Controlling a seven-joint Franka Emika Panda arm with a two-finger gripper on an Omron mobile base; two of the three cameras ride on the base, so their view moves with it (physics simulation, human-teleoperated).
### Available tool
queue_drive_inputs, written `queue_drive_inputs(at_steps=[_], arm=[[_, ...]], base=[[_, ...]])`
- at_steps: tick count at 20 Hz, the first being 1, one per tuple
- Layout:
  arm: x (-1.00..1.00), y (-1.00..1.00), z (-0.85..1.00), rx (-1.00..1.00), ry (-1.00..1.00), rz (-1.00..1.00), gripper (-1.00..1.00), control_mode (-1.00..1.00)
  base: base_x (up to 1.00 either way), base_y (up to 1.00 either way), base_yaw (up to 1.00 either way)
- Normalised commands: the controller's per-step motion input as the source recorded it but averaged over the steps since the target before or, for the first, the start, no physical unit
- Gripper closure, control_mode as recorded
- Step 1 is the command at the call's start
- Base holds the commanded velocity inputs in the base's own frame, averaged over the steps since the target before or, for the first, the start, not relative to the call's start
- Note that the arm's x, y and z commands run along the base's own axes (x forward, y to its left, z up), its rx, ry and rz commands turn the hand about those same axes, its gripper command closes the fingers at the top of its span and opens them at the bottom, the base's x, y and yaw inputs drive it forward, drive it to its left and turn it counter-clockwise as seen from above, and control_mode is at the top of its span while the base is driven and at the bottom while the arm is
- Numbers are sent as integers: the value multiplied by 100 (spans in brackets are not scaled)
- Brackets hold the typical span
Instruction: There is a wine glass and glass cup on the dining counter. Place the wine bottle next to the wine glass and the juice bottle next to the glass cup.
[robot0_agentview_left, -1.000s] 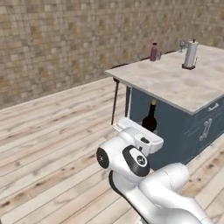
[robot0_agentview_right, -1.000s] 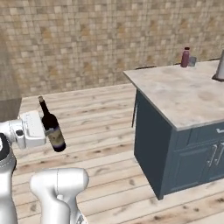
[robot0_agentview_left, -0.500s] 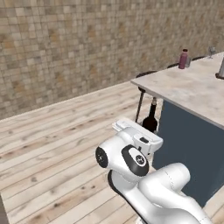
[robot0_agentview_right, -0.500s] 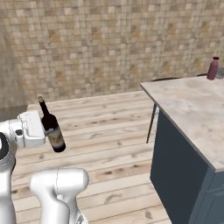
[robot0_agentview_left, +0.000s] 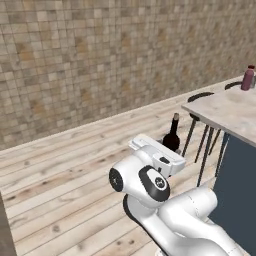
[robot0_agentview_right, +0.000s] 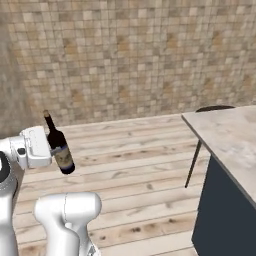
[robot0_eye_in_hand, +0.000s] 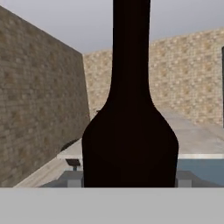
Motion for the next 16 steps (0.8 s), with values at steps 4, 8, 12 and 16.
queue_drive_inputs(at_steps=[4, 8, 12, 16], arm=[[0, 0, 0, 0, 0, 0, 100, 100], [0, 0, 0, 0, 0, 0, 100, 100], [0, 0, 0, 0, 0, 0, 100, 100], [0, 0, 0, 0, 0, 0, 100, 100]], base=[[94, 11, 6], [94, 4, 0], [94, 2, 0], [93, 0, -2]])
